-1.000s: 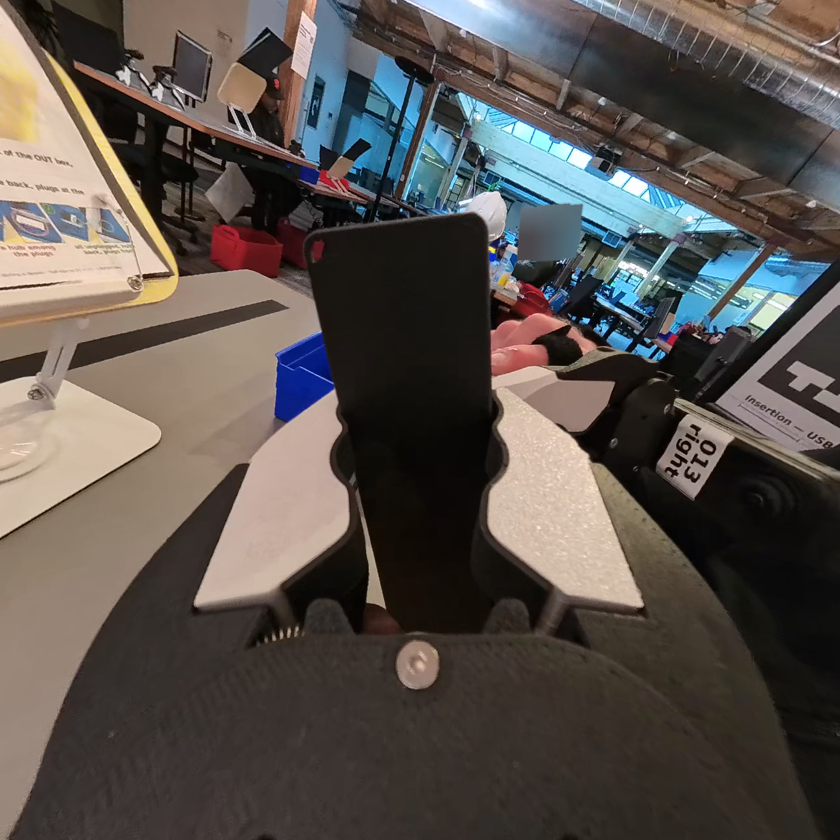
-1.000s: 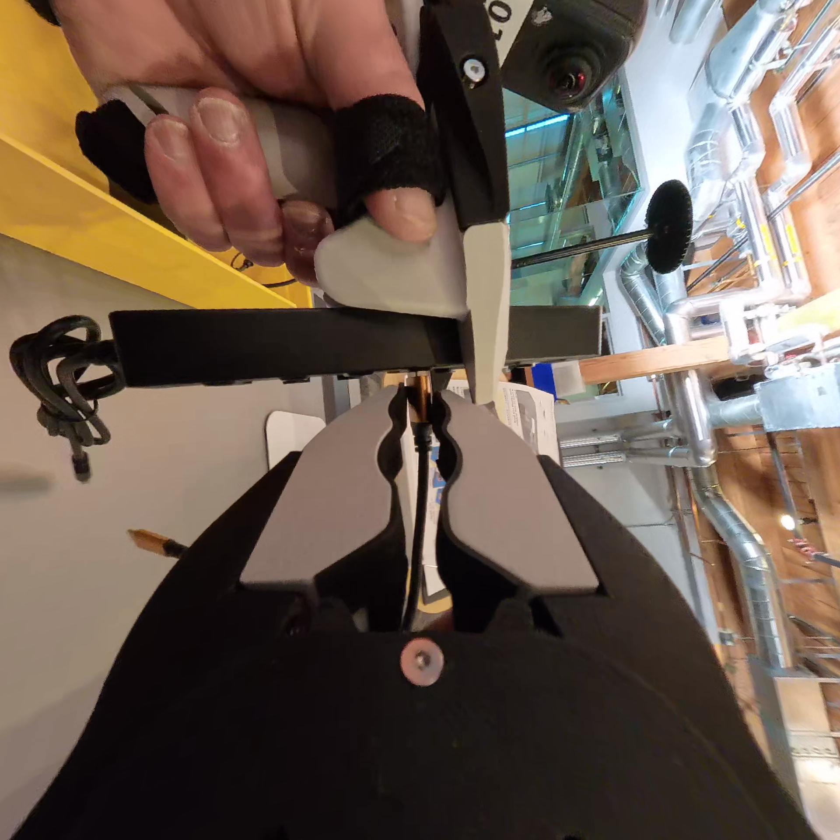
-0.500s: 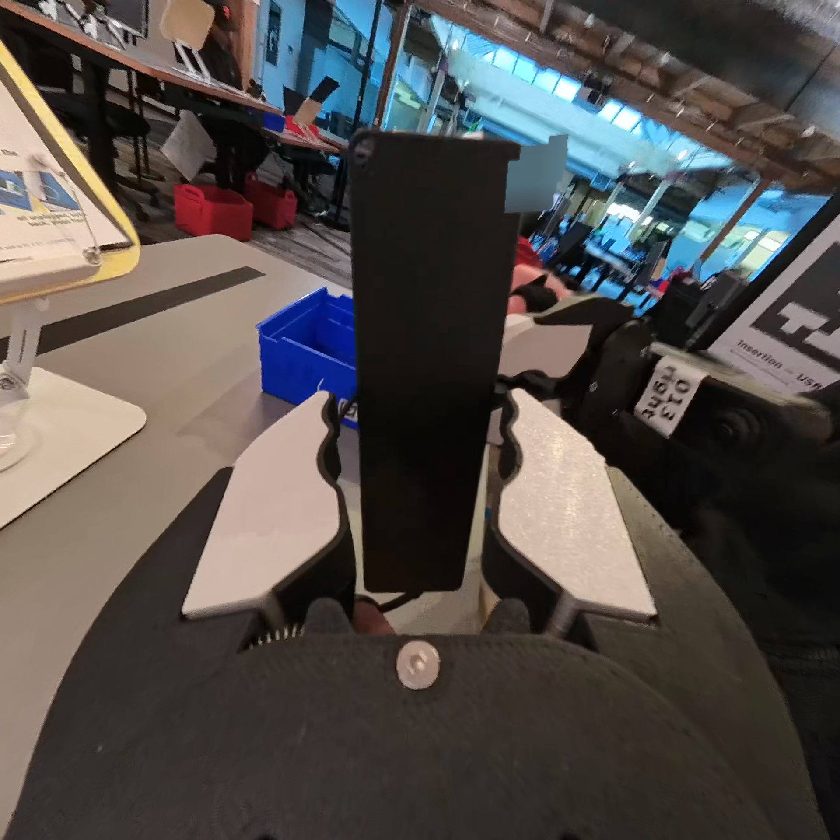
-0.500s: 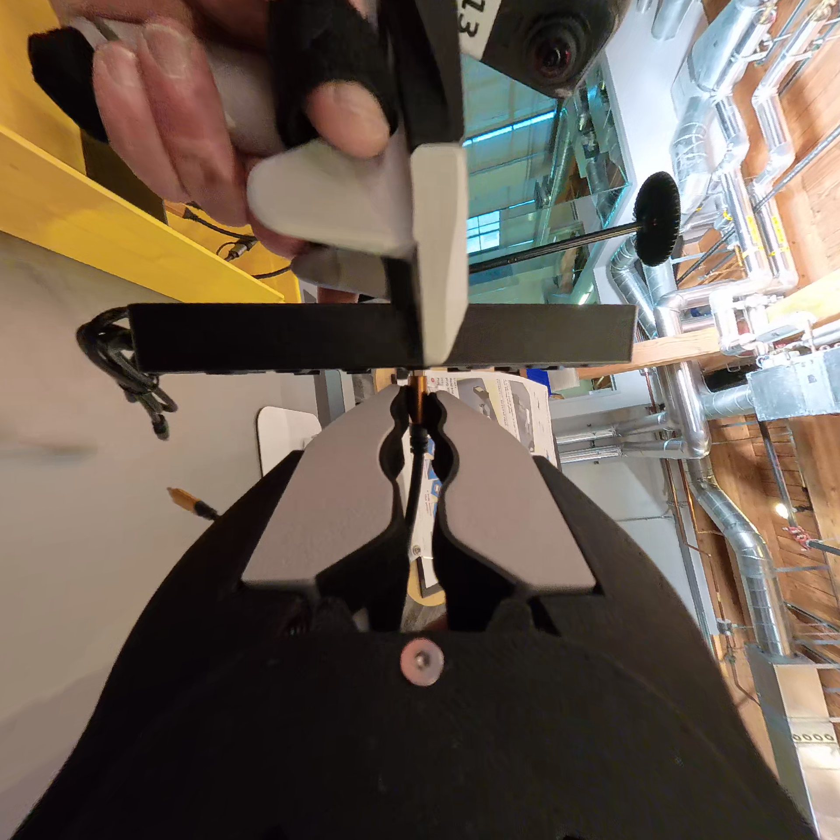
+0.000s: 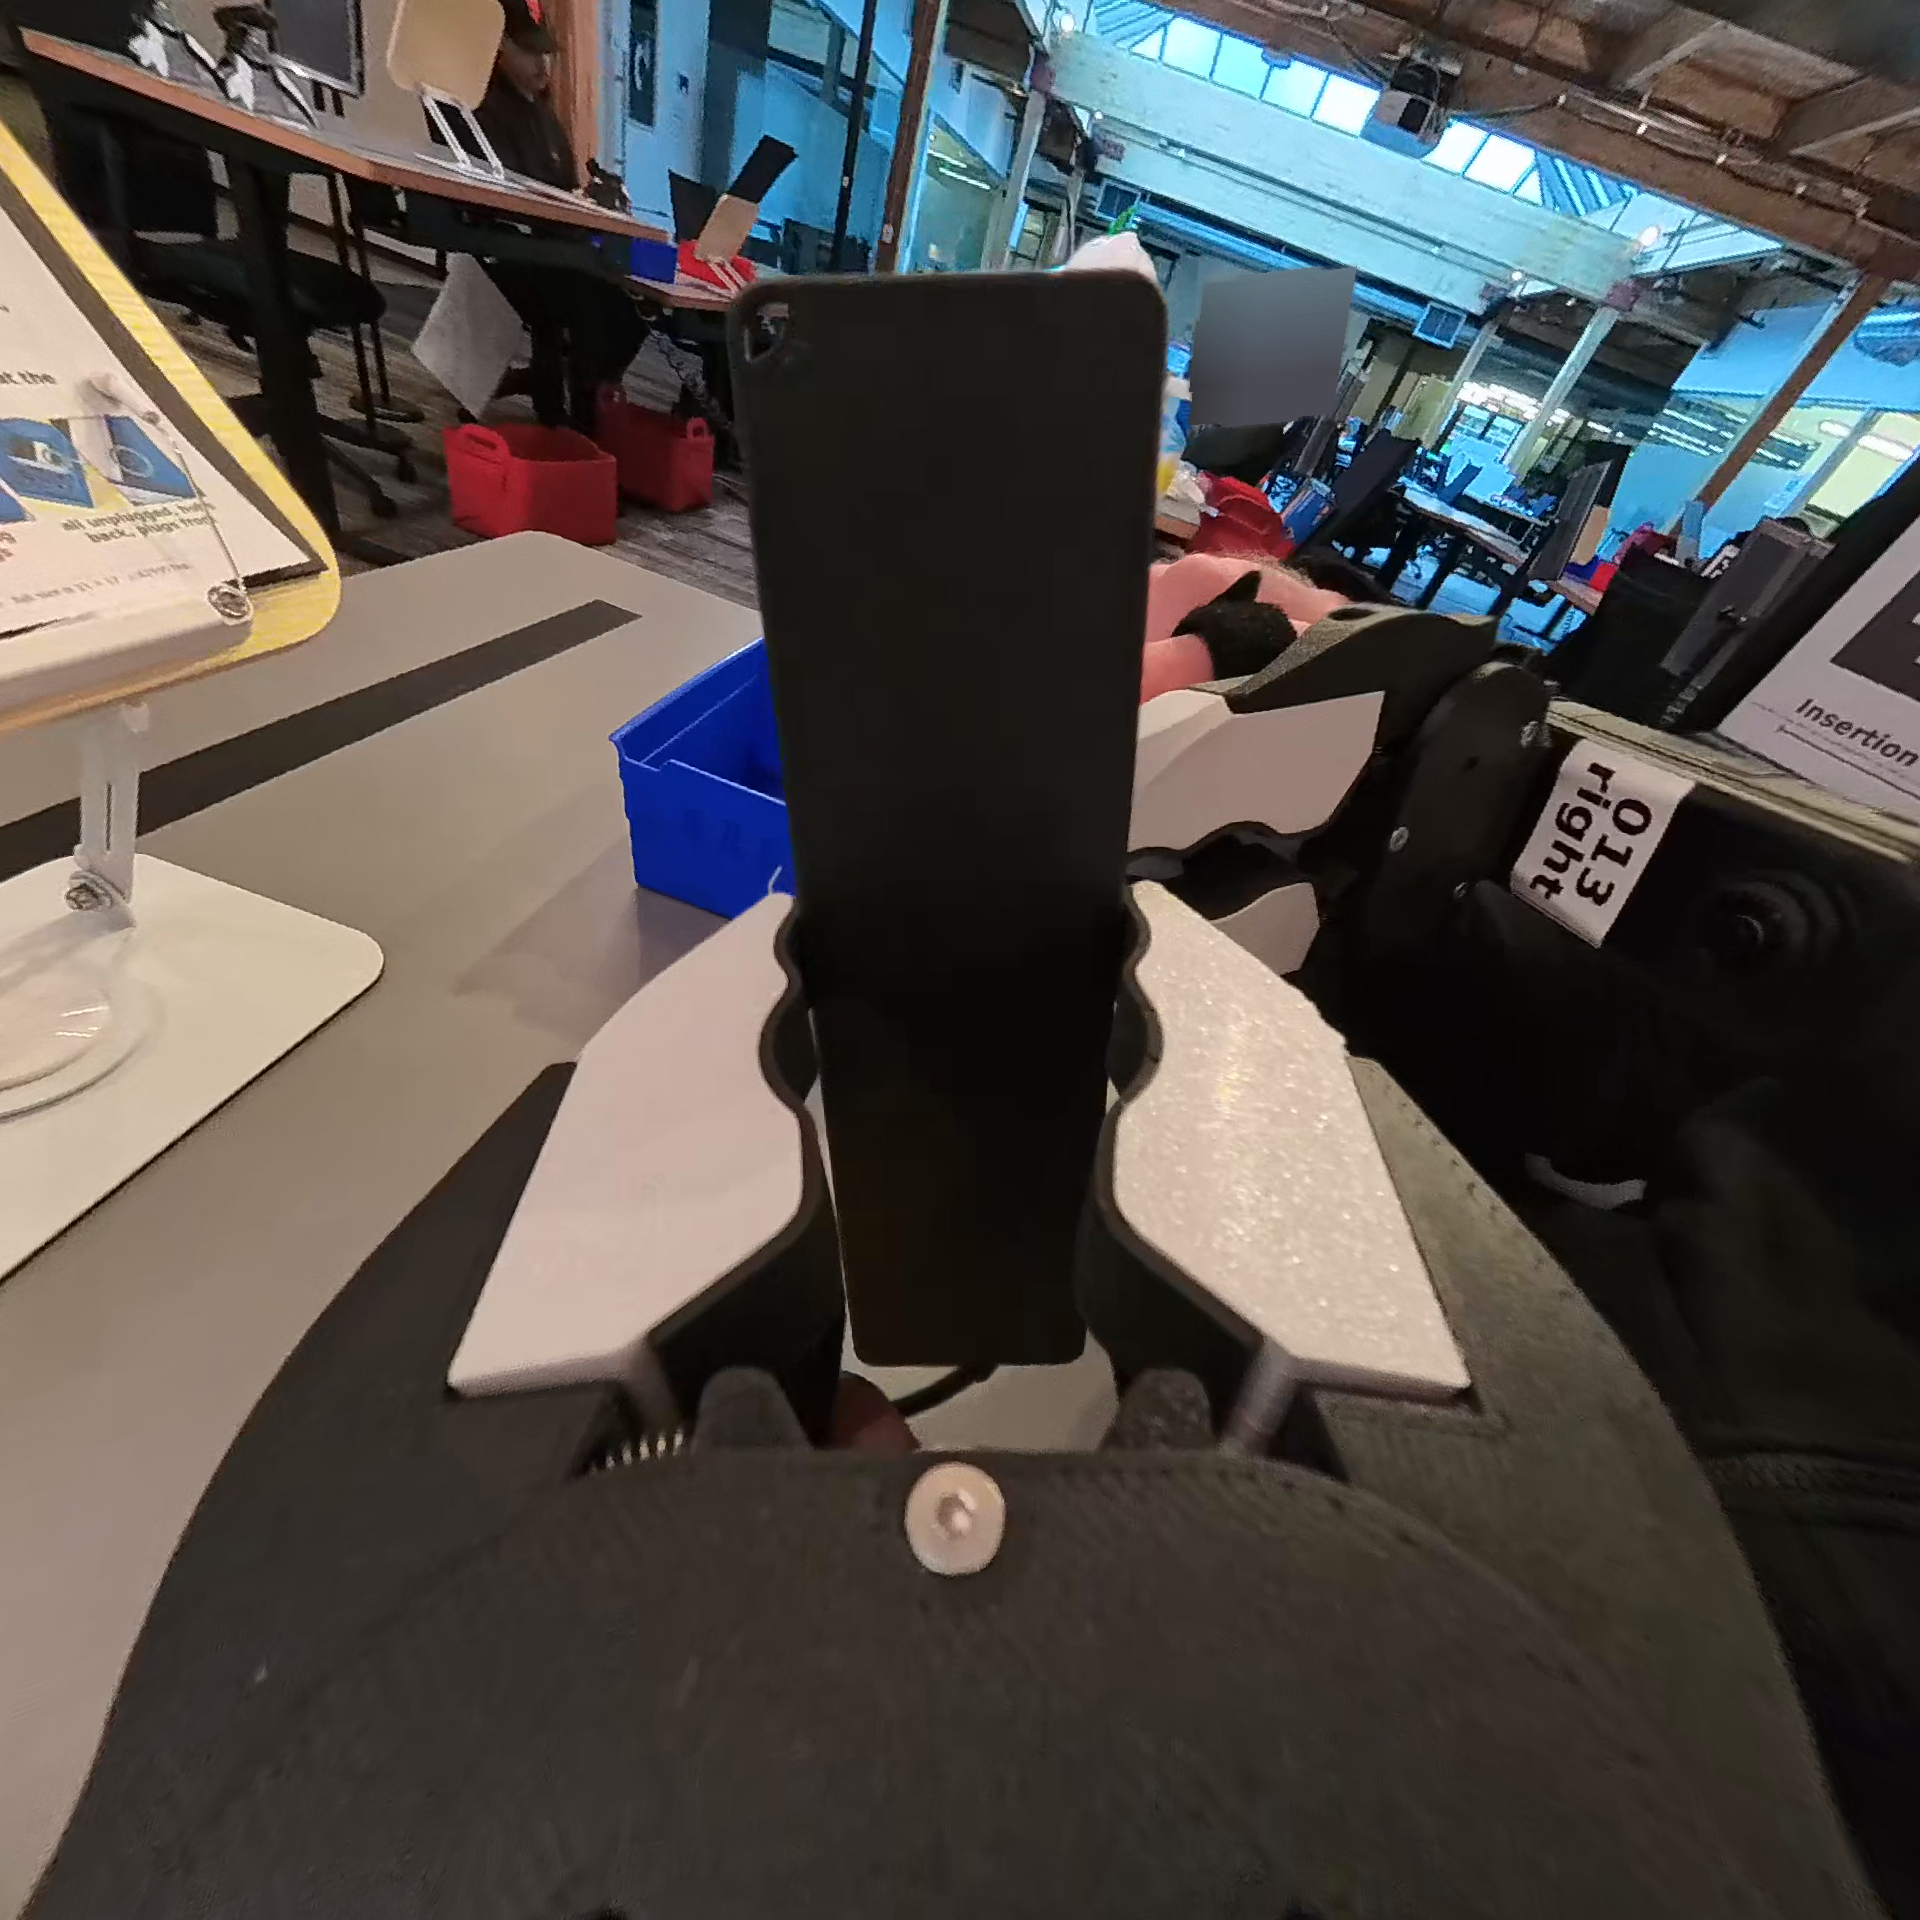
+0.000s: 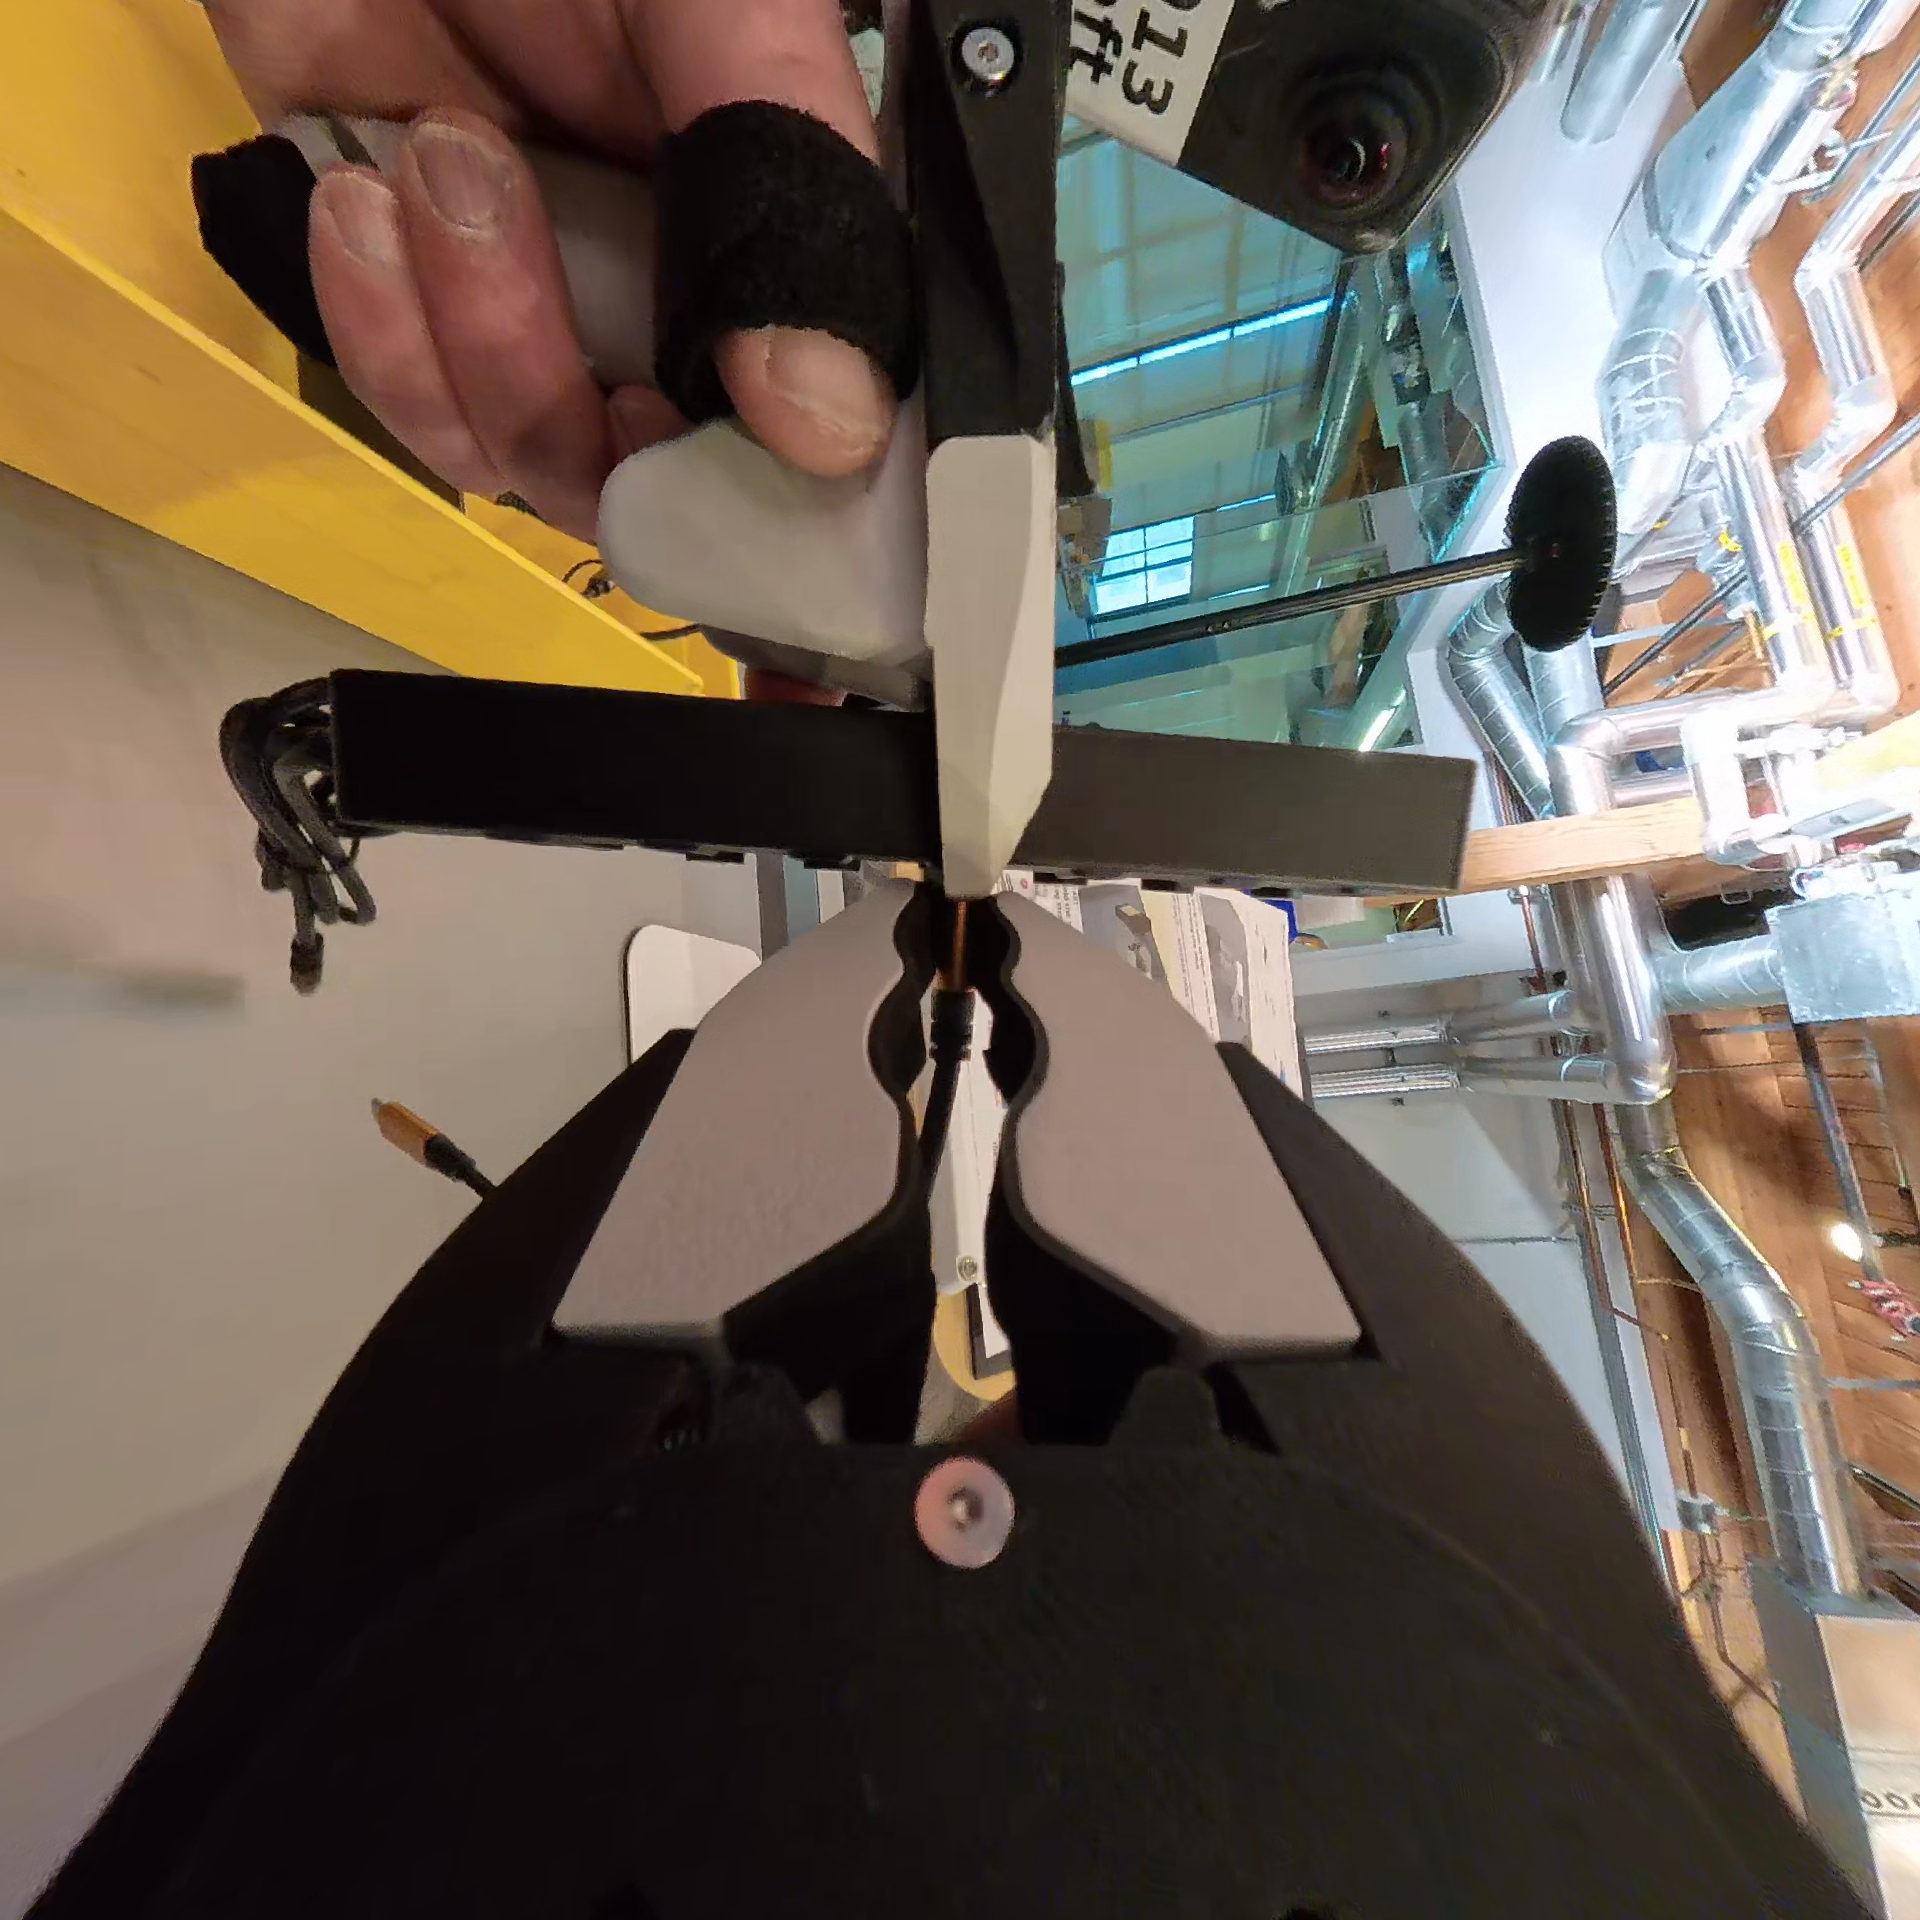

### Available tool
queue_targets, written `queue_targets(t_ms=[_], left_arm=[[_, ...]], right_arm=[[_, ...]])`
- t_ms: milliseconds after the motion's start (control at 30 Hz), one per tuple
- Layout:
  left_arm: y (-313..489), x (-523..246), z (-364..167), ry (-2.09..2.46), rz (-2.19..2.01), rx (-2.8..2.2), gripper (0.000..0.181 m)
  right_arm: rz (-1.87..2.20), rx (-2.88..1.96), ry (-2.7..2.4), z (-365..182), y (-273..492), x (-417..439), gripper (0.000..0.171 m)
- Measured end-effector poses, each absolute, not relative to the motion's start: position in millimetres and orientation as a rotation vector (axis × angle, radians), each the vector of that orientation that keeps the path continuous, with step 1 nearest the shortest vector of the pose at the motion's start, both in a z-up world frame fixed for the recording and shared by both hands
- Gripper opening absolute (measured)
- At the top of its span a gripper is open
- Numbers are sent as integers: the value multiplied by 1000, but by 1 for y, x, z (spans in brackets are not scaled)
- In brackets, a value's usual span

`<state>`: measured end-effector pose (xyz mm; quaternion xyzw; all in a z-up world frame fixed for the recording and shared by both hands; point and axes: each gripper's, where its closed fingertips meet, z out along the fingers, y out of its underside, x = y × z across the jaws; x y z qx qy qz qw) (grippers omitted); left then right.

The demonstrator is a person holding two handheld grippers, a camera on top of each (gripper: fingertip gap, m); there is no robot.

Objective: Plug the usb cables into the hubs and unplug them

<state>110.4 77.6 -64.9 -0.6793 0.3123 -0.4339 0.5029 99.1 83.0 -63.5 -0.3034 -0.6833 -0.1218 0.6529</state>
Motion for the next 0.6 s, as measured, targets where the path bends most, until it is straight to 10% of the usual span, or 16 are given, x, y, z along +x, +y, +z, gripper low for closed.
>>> queue_targets(t_ms=[600], left_arm=[[85, 78, -44, 736, -884, -1601, 54]], right_arm=[[-219, -1140, -1429, -18, 162, 254, 6]])
